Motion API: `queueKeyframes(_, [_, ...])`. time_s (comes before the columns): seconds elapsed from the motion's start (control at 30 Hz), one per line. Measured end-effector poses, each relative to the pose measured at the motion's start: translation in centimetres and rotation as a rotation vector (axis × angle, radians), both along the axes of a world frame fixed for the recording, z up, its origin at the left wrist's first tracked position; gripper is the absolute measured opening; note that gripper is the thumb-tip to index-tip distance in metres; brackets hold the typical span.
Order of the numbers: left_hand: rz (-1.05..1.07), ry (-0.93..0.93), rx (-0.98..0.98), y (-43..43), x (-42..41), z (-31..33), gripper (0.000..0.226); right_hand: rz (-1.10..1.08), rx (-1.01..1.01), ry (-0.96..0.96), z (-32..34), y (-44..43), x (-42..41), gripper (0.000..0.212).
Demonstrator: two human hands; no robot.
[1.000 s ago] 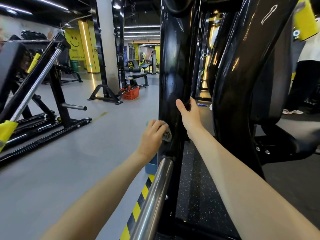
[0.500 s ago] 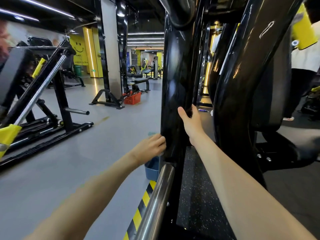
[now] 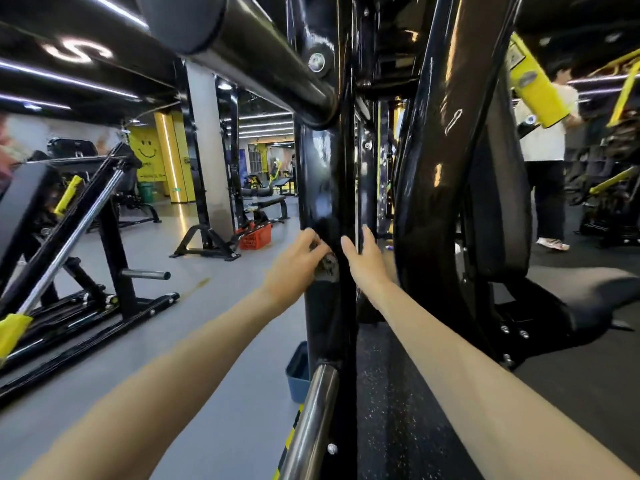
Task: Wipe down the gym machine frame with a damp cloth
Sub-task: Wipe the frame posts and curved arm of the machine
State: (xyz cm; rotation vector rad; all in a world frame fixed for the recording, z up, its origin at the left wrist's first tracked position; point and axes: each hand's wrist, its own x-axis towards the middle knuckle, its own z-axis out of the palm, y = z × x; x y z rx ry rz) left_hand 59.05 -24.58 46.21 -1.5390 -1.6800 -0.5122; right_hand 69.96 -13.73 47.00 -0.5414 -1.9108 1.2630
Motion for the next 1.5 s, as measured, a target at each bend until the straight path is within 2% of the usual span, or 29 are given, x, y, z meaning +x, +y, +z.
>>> queueKeyframes(0.13, [0.072,-0.091,0.358,2.8,0.8,9.5,0.031,0.038,0.092,-0.032,3.0,1.3,0.4,0.056])
queueKeyframes(0.2, [0.106,0.007,0.390,3.8,1.4,10.4,0.032,0.042,0.126,-0.081,4.0,2.0,0.8,0.053])
queueKeyframes(0.27, [0.065,0.071,0.257,3.6,1.7,7.6,0.030,0.015,0.147,-0.083,4.4,2.5,1.4,0.049])
queueKeyframes(0.37, [0.047,0.698,-0.234,1.6,1.2,3.4,0.051,0.000,0.181,-0.138,4.1,3.1,2.4,0.052])
queueKeyframes(0.4, [0.036,0.867,-0.350,1.1,0.3,4.1,0.060,0.017,0.184,-0.154,4.0,3.4,2.6,0.053])
queueKeyframes(0.43, [0.050,0.928,-0.394,1.4,-0.5,5.4,0.068,0.028,0.177,-0.161,3.9,3.6,2.8,0.053])
queueKeyframes(0.5, [0.116,0.886,-0.243,3.1,-0.4,9.0,0.077,0.040,0.140,-0.131,4.2,4.3,2.8,0.049])
queueKeyframes(0.6, [0.332,0.769,-0.062,5.7,1.5,12.4,0.069,0.049,0.088,-0.105,4.6,4.9,2.7,0.044])
queueKeyframes(0.63, [0.395,0.704,-0.076,6.2,2.2,12.3,0.067,0.037,0.077,-0.104,4.6,4.9,2.8,0.041])
queueKeyframes(0.7, [0.508,0.652,-0.244,6.6,2.8,10.2,0.063,-0.007,0.123,-0.116,4.3,4.5,3.3,0.027])
queueKeyframes(0.77, [0.412,0.713,-0.397,6.5,2.7,7.0,0.061,-0.035,0.210,-0.167,4.2,3.8,4.3,0.018])
queueKeyframes(0.83, [0.303,0.756,-0.528,5.6,2.8,7.0,0.056,-0.041,0.262,-0.187,4.4,3.5,4.7,0.022])
queueKeyframes(0.87, [0.273,0.837,-0.536,5.6,3.1,8.0,0.049,-0.046,0.264,-0.174,4.4,3.5,4.9,0.028])
queueKeyframes(0.93, [0.258,0.913,-0.376,6.1,2.8,10.4,0.034,-0.050,0.302,-0.180,4.6,3.5,4.9,0.035])
queueKeyframes(1.03, [0.220,0.728,-0.190,6.4,2.1,10.6,0.025,-0.045,0.334,-0.203,4.5,3.7,4.6,0.026])
queueKeyframes(1.1, [0.173,0.669,-0.179,6.4,2.0,6.5,0.023,-0.045,0.388,-0.206,4.3,3.6,4.3,0.025])
queueKeyframes(1.17, [0.097,0.644,-0.286,5.4,1.5,0.2,0.036,-0.038,0.426,-0.231,4.0,3.4,4.3,0.024])
queueKeyframes(1.23, [0.014,0.709,-0.509,3.6,1.0,-6.5,0.042,-0.001,0.403,-0.212,3.8,3.4,4.3,0.011])
queueKeyframes(1.27, [-0.023,0.767,-0.634,2.8,0.9,-9.1,0.048,0.009,0.381,-0.203,3.8,3.5,4.4,0.012])
queueKeyframes(1.33, [-0.049,0.845,-0.825,2.2,0.8,-10.3,0.058,0.023,0.356,-0.212,3.8,3.6,4.9,0.013])
queueKeyframes(1.37, [-0.070,0.875,-0.804,2.5,0.6,-9.2,0.055,0.025,0.352,-0.226,3.9,3.6,5.0,0.022])
queueKeyframes(1.43, [-0.103,0.807,-0.595,3.2,0.4,-5.5,0.047,0.032,0.354,-0.225,4.0,3.7,4.9,0.029])
queueKeyframes(1.5, [-0.007,0.653,-0.367,3.3,-0.4,-1.3,0.061,0.021,0.395,-0.219,3.9,3.9,4.5,0.017])
